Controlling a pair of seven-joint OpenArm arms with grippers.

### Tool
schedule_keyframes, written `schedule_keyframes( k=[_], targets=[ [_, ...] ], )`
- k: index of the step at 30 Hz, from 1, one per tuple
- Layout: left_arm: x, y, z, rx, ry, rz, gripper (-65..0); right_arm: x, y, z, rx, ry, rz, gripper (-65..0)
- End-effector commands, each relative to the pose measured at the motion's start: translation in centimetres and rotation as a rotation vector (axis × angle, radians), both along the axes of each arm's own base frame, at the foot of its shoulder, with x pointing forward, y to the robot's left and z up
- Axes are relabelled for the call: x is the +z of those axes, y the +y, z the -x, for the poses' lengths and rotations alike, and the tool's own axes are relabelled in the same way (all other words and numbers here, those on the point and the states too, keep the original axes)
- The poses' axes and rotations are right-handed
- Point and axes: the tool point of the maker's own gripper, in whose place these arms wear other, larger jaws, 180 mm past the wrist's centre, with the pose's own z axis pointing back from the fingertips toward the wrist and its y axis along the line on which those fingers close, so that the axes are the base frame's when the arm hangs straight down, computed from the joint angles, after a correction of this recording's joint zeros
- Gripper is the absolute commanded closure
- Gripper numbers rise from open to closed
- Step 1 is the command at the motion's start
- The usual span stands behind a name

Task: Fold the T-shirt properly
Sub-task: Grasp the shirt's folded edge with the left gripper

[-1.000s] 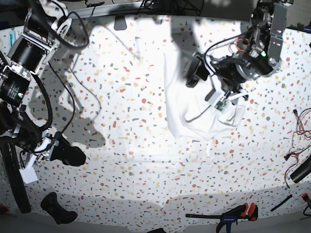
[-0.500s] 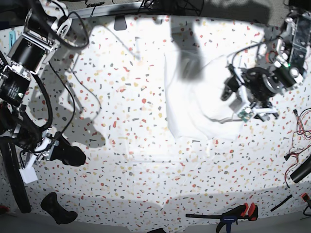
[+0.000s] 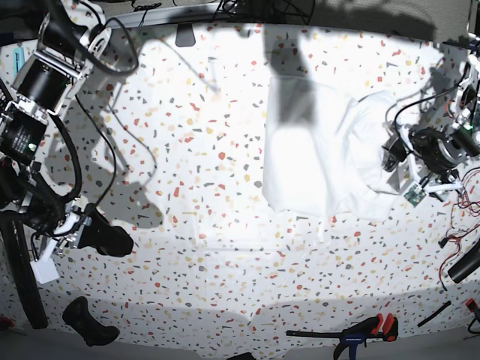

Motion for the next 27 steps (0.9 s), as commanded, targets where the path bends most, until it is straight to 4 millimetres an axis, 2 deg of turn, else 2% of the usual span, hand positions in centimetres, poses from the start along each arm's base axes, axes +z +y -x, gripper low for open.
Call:
schedule_keyframes(
  k=[1, 5, 8, 12, 16, 21, 23, 27],
  targets=[
    [1.7, 0.9, -1.1, 0.003, -0.048, -0.026, -39.1, 2.1, -0.2, -0.5, 0.0, -0.067, -0.009, -20.6],
    [3.2, 3.0, -2.2, 0.061, -0.068, -0.092, -39.1, 2.3, -0.1, -0.4, 0.007, -0.073, -0.02, -20.6],
    [6.5, 2.8, -3.2, 0.174, -0.113, -0.009, -39.1, 2.3, 0.2, -0.5, 0.009, -0.073, -0.027, -20.6],
    [11.8, -1.0, -3.8, 0.127, -0.238, 0.102, -39.1, 2.2, 0.2, -0.5, 0.009, -0.073, -0.028, -20.6],
    [14.9, -5.7, -2.7, 0.026, -0.334, 0.202, -39.1, 2.1, 0.1, -0.5, 0.005, -0.068, -0.02, -20.6],
    [16.2, -12.0, -0.4, -0.101, -0.374, 0.472, -39.1, 2.0, 0.0, -0.5, 0.001, -0.064, -0.015, -20.6],
    [16.6, -13.5, 0.2, -0.119, -0.394, 0.562, -39.1, 2.0, 0.0, -0.5, 0.001, -0.064, -0.014, -20.6],
    [16.3, -15.3, 0.8, -0.09, -0.395, 0.667, -39.1, 2.0, 0.0, -0.5, 0.001, -0.064, -0.015, -20.6]
  ],
)
